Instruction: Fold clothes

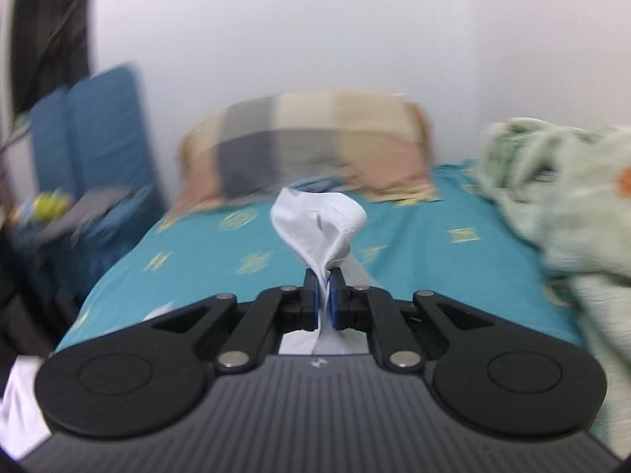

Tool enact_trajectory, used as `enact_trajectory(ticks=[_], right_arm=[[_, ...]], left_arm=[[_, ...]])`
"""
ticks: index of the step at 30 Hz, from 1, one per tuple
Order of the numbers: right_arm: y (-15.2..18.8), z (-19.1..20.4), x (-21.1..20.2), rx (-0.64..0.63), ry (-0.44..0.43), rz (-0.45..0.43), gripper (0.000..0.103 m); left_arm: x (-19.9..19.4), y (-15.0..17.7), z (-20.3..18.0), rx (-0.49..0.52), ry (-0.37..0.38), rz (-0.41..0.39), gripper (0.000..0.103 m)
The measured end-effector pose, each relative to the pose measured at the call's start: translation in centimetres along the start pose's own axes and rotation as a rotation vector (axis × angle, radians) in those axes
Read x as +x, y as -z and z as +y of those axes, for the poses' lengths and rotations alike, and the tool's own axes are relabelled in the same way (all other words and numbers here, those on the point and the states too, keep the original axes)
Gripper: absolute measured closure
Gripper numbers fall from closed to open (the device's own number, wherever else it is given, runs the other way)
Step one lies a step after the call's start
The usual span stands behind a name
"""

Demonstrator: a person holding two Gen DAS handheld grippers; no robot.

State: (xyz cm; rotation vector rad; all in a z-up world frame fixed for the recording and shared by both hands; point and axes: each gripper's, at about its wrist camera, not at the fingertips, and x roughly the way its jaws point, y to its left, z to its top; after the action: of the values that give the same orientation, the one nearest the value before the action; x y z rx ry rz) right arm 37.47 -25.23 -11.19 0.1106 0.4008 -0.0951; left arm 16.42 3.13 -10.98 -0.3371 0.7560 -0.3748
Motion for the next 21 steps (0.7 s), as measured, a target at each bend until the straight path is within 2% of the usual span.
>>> enact_trajectory(ticks=[4,10,12,14,16,18,21], right_arm=[[3.9,4.7,2.3,-0.05,-0.061,0.103,0.094],[5.1,5.2,2.5,-0.007,-0.175,0.183,0.089],[5.5,5.3,2.5,0.009,-0.213,0.207,0.076],[5.8,5.3,2.5,0.025,-0.252,0.232,0.041],[5.3,5.2,0.7,0.025,-0.301,0.234,0.027],[4.6,5.1,-1.3,0.022,-0.351,0.233,0.028],[3.9,3.9,-6.2,0.04,-0.376,0.217,0.028]], left_arm=[[-0.5,-0.5,0.8,-0.012,-0.009,-0.027,0.051],[0.4,-1.0,2.0,-0.014,0.001,-0.001,0.051],[0.7,-1.3,2.4,-0.025,-0.002,-0.001,0.051],[0.7,-1.4,2.4,-0.025,-0.001,-0.001,0.051],[0.7,-1.4,2.3,-0.016,-0.002,-0.004,0.051],[0.5,-1.5,2.0,-0.003,0.0,-0.009,0.051],[0.1,-1.2,1.2,0.028,0.001,-0.018,0.05]])
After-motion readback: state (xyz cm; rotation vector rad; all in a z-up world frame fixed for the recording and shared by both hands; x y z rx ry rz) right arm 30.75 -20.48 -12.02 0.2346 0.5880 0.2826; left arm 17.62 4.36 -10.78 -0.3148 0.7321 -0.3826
